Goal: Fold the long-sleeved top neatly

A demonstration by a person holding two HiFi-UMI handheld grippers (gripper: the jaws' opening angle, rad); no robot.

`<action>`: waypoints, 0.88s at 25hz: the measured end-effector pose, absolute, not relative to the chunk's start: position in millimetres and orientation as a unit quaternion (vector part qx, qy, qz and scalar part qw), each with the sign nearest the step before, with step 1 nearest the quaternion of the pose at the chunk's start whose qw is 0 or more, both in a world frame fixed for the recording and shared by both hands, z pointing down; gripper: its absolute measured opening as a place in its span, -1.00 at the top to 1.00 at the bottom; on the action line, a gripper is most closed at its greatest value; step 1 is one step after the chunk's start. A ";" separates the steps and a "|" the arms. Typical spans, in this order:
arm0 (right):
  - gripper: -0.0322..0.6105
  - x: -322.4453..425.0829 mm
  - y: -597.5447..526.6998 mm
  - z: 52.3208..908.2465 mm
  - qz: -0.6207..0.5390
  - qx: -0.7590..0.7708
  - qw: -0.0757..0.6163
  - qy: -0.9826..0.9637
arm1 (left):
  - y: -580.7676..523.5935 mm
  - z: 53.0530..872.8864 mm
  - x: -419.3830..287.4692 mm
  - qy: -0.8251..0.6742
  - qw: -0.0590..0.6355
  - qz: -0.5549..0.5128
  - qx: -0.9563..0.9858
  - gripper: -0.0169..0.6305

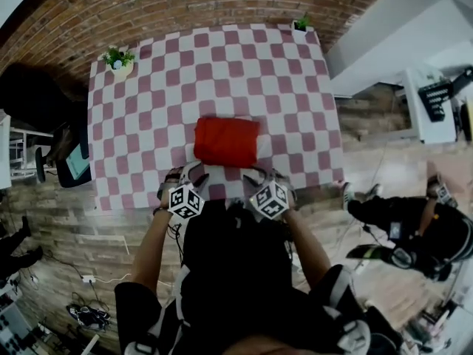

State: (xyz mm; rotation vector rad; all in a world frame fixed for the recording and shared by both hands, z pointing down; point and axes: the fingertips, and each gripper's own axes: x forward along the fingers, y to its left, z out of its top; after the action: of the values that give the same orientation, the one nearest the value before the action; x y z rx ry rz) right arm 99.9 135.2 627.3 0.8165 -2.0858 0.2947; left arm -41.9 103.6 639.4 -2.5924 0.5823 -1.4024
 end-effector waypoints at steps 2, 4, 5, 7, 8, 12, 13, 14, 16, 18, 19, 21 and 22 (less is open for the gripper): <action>0.46 99.1 128.3 594.2 0.146 0.374 0.356 -0.844 | 108.0 609.3 -38.7 0.257 0.008 -0.395 -0.882 0.47; 0.58 99.9 120.5 561.3 0.161 0.413 0.293 -0.847 | 107.1 572.7 -37.6 0.314 -0.040 -0.315 -0.895 0.72; 0.63 100.9 117.0 545.3 0.167 0.431 0.263 -0.847 | 106.8 553.7 -36.8 0.331 -0.054 -0.283 -0.899 0.77; 0.73 105.6 112.4 516.6 0.175 0.464 0.209 -0.842 | 108.2 518.6 -34.3 0.352 -0.057 -0.240 -0.903 0.88; 0.76 109.0 111.6 503.9 0.178 0.478 0.190 -0.839 | 108.8 502.4 -33.7 0.364 -0.052 -0.226 -0.902 0.91; 0.83 118.2 111.4 465.4 0.164 0.520 0.138 -0.827 | 104.5 448.4 -44.1 0.404 -0.034 -0.175 -0.897 0.92; 0.85 117.8 113.0 456.1 0.164 0.527 0.128 -0.824 | 102.1 437.4 -49.1 0.413 -0.032 -0.159 -0.896 0.92; 0.86 116.9 114.6 447.2 0.165 0.533 0.119 -0.821 | 99.5 426.6 -54.9 0.425 -0.038 -0.139 -0.894 0.92; 0.87 114.4 115.5 430.9 0.160 0.542 0.102 -0.819 | 94.5 406.0 -68.3 0.455 -0.059 -0.096 -0.883 0.92; 0.87 111.1 115.0 416.5 0.150 0.554 0.090 -0.814 | 91.7 391.9 -84.2 0.481 -0.061 -0.085 -0.870 0.92; 0.87 108.7 115.3 409.3 0.144 0.561 0.085 -0.811 | 91.3 386.0 -91.5 0.492 -0.057 -0.087 -0.864 0.92; 0.87 103.0 117.6 396.7 0.135 0.574 0.079 -0.804 | 93.2 371.7 -101.9 0.511 -0.057 -0.077 -0.855 0.92; 0.87 100.1 119.7 392.4 0.133 0.580 0.077 -0.800 | 94.5 361.4 -104.5 0.517 -0.057 -0.061 -0.852 0.92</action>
State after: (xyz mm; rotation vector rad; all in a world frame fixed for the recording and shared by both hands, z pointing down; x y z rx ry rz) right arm 100.1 119.7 392.4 1.7365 -2.3969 0.3990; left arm -104.5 94.5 361.4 -2.7773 1.6874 -0.1991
